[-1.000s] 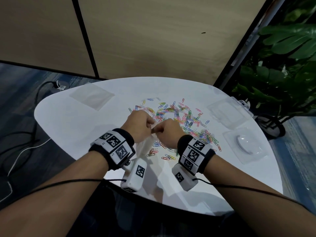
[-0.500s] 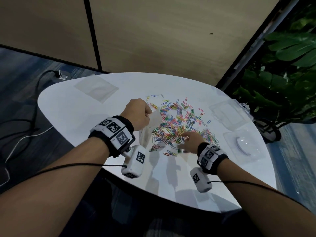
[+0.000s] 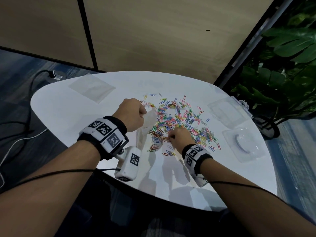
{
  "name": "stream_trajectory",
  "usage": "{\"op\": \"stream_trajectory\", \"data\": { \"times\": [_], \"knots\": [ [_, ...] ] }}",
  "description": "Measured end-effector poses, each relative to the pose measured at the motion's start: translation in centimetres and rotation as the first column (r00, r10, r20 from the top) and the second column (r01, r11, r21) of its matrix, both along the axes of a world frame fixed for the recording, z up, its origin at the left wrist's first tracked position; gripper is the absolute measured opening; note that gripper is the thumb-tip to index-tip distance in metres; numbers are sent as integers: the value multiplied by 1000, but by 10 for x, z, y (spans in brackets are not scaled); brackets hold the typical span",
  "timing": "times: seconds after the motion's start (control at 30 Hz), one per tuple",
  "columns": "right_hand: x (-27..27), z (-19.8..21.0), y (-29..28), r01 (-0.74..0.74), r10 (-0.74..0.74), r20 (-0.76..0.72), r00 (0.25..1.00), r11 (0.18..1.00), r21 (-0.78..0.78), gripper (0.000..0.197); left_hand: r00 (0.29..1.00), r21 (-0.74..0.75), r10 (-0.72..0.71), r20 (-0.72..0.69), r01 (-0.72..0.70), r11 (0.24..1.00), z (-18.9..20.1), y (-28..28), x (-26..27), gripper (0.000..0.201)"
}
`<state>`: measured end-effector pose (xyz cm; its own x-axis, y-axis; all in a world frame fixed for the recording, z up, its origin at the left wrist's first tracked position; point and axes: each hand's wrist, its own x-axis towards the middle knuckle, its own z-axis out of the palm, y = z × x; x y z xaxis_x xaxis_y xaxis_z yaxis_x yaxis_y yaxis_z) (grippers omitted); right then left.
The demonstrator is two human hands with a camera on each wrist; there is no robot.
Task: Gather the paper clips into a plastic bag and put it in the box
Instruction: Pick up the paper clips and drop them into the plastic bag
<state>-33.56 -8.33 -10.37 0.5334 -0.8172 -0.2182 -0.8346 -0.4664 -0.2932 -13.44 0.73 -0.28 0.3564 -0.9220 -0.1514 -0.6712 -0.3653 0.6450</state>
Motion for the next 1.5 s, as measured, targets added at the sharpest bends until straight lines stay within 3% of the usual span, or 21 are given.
{"op": "stream_trajectory", "data": {
  "times": [0.1,0.2,0.3,0.37,0.47,0.53,0.63,0.87,0.93,1.0,1.07,1.13,1.2,1.27,1.33,1.4,1.5],
  "knots": [
    [-12,9,-14,217,-240,138,961,962,165,9,1000,14,-7,-6,8,1000,1,-2,-4,28],
    [-21,25,-25,339,-549,320,772,782,523,8,1000,16,-3,-7,3,1000,2,-3,-9,27],
    [-15,53,-24,105,-719,482,500,603,791,19,1000,11,-4,-15,4,1000,5,-4,-15,29],
    [-4,75,-14,-16,-712,533,457,593,805,18,1000,7,-16,-27,16,1000,5,-5,-19,29],
    [15,85,3,-15,-639,581,505,666,745,7,999,-1,-36,-36,36,999,3,-5,-25,27],
    [27,76,13,70,-537,571,621,764,642,5,999,3,-40,-35,40,999,2,-4,-28,25],
    [41,67,22,149,-405,496,768,866,478,20,998,9,-59,-27,60,998,2,-3,-28,22],
    [52,86,24,12,-92,265,960,957,290,15,997,-10,-57,-43,57,998,0,-2,-29,24],
    [50,91,26,-40,-9,236,972,979,202,12,996,0,-77,-46,77,997,-1,-1,-28,24],
    [48,95,27,-110,49,326,944,980,169,12,998,-4,-69,-14,69,998,0,-2,-26,22],
    [43,96,21,-83,-60,524,850,966,246,13,1000,-23,-13,-3,13,1000,1,-1,-21,25],
    [30,94,9,-6,-208,615,761,945,326,11,1000,-37,-3,9,4,999,2,0,-13,28],
    [12,80,-7,82,-260,493,830,932,352,28,1000,-30,-12,21,13,999,1,2,-5,30],
    [-10,57,-17,149,-198,122,973,934,324,73,999,-20,-10,31,11,1000,2,6,2,30],
    [-27,31,-13,135,-79,-199,977,949,286,109,999,-22,-5,42,6,1000,4,10,7,29],
    [-35,10,0,46,30,-269,963,962,269,120,999,-26,-5,44,6,1000,6,14,12,30],
    [-26,-6,12,-82,117,-169,979,977,197,106,998,-32,3,57,-1,999,7,19,22,29]
  ]
}}
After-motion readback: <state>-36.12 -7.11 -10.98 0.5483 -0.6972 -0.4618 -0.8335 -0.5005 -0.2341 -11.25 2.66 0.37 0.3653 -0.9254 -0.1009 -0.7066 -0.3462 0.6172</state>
